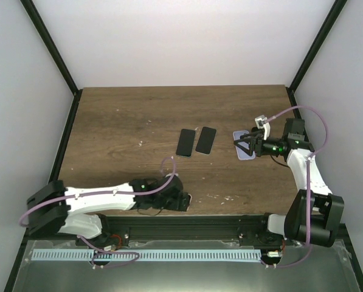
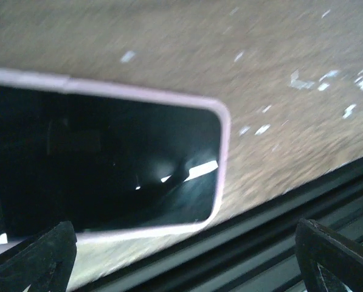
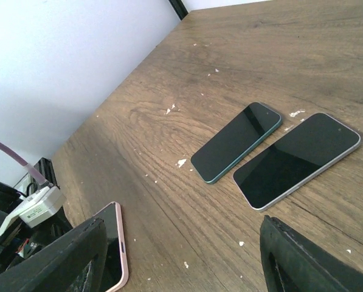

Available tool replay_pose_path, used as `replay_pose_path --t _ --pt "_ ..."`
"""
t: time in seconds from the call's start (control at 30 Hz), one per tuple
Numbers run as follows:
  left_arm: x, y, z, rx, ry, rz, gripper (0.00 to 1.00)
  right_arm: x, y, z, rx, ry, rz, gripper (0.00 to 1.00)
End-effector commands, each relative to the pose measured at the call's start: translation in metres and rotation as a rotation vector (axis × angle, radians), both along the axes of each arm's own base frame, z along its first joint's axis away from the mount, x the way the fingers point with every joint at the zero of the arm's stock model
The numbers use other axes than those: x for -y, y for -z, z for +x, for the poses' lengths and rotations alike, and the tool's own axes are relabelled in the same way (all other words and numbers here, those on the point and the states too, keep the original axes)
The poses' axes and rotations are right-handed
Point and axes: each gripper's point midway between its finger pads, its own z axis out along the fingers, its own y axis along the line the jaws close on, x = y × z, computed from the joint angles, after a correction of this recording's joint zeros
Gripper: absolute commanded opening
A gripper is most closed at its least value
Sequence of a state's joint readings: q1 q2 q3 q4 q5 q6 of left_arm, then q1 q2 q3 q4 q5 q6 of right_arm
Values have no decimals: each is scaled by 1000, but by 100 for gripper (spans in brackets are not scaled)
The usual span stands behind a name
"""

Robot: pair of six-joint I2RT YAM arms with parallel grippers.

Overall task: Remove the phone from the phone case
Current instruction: Pick up the phone at the center of the board.

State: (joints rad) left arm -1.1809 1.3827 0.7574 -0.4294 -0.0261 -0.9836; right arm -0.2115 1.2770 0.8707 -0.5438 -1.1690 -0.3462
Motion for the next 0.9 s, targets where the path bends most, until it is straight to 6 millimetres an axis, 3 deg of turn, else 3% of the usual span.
replay_pose_path --t 0.0,0.3,0.47,0.7,0.87 --pt "-42 13 -25 -74 -44 54 100 -4 -26 -4 90 -33 8 70" --pt "-54 33 -20 -153 -121 72 100 -6 -29 -8 99 -40 11 70" --pt "-51 36 7 -89 -187 76 100 -6 -31 -9 102 -46 15 70" --pt "-24 33 50 4 -120 197 100 -6 -34 -11 119 -47 11 70" --pt "-6 52 50 1 -29 334 100 -7 -36 -13 125 -49 10 70"
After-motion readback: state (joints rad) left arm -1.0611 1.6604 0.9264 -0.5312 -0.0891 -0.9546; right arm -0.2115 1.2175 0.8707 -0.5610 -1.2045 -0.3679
